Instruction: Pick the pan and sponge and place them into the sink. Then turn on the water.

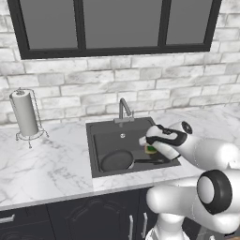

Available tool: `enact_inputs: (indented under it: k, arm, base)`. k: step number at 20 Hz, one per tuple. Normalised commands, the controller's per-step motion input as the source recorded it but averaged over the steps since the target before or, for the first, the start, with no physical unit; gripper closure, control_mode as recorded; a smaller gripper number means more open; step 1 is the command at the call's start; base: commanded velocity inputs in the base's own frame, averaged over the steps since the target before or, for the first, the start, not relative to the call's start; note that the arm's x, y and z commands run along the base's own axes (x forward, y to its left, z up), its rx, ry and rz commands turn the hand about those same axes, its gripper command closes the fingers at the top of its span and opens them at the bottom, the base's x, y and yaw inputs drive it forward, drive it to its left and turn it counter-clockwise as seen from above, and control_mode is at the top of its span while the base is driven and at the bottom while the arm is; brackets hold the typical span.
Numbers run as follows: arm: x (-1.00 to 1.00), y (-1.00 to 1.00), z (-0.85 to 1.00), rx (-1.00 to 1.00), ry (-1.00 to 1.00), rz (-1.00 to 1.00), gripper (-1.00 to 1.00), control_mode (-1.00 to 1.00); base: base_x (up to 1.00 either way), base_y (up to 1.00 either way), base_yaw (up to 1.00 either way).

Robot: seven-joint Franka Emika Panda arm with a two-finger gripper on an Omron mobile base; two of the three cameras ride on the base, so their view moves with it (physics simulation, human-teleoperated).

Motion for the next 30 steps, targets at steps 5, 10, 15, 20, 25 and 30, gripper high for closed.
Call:
enact_inputs:
  k: [5, 10, 15, 20, 25, 30]
  arm:
    - [0.00, 0.14, -0.22, 0.00, -0.01, 0.02, 1.00, -1.00]
    - [0.04, 0.18, -0.18, -0.01, 0.00, 0.03, 1.00, -1.00]
    - [0.01, 0.15, -0.20, -0.02, 0.00, 0.06, 1.00, -1.00]
    - [0.00, 0.04, -0.21, -0.03, -0.05, 0.08, 1.00, -1.00]
    - [0.00, 0.03, -0.24, -0.04, -0.07, 0.09, 1.00, -1.00]
    - [0.00, 0.08, -0.27, -0.05, -0.07, 0.08, 1.00, -1.00]
  base:
    - [0.00, 0.00, 0.00]
    - [0.00, 0.00, 0.00]
    - [0.00, 0.00, 0.00]
    - [0.00, 0.00, 0.00]
    - [0.00, 0.00, 0.00]
    - [0.00, 0.00, 0.00]
